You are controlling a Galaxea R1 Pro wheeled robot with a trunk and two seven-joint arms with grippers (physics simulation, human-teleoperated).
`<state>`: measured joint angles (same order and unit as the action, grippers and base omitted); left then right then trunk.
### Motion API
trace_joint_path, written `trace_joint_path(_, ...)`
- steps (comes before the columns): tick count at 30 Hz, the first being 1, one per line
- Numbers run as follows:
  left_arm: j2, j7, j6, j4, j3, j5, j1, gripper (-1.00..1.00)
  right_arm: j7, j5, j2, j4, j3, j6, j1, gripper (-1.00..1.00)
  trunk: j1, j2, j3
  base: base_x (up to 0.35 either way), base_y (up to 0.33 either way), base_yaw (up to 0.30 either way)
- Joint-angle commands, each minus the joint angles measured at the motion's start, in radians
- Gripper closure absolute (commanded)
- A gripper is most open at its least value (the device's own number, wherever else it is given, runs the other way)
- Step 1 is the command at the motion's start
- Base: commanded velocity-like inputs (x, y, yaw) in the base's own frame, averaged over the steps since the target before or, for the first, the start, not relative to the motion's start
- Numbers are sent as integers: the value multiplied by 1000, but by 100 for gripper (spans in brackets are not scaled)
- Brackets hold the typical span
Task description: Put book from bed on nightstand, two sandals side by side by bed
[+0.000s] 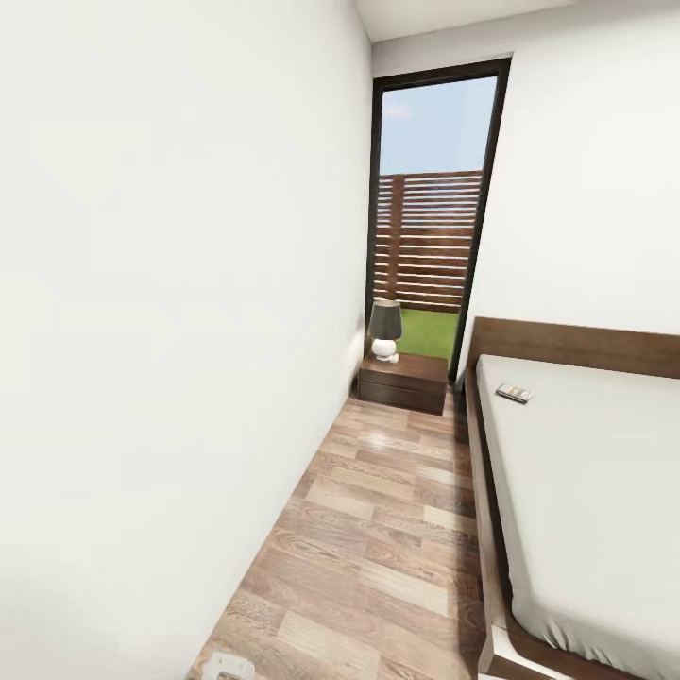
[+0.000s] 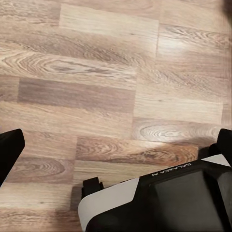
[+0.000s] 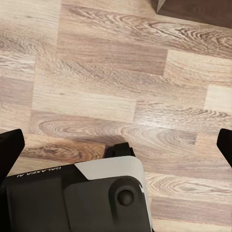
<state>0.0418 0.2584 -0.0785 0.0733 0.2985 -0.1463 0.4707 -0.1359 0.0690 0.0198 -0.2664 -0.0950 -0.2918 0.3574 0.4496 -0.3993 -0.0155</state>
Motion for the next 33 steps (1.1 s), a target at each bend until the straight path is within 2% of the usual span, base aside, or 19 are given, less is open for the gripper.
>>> trace_joint_path(1, 1, 3, -8, 2, 6, -11, 0, -100, -4, 7, 1, -2, -5, -4, 0, -100, 0, -1, 0, 0, 0, 0)
trace_joint_path(19, -2, 16, -9, -25, 5, -13, -33, -100, -4, 7, 0, -2, -5, -4, 0, -100, 0, -1, 0, 0, 0, 0)
trace_joint_path(33, -5, -14, -8, -26, 5, -13, -45, -100, -4, 7, 0, -2, -5, -4, 0, -100, 0, -1, 0, 0, 0, 0)
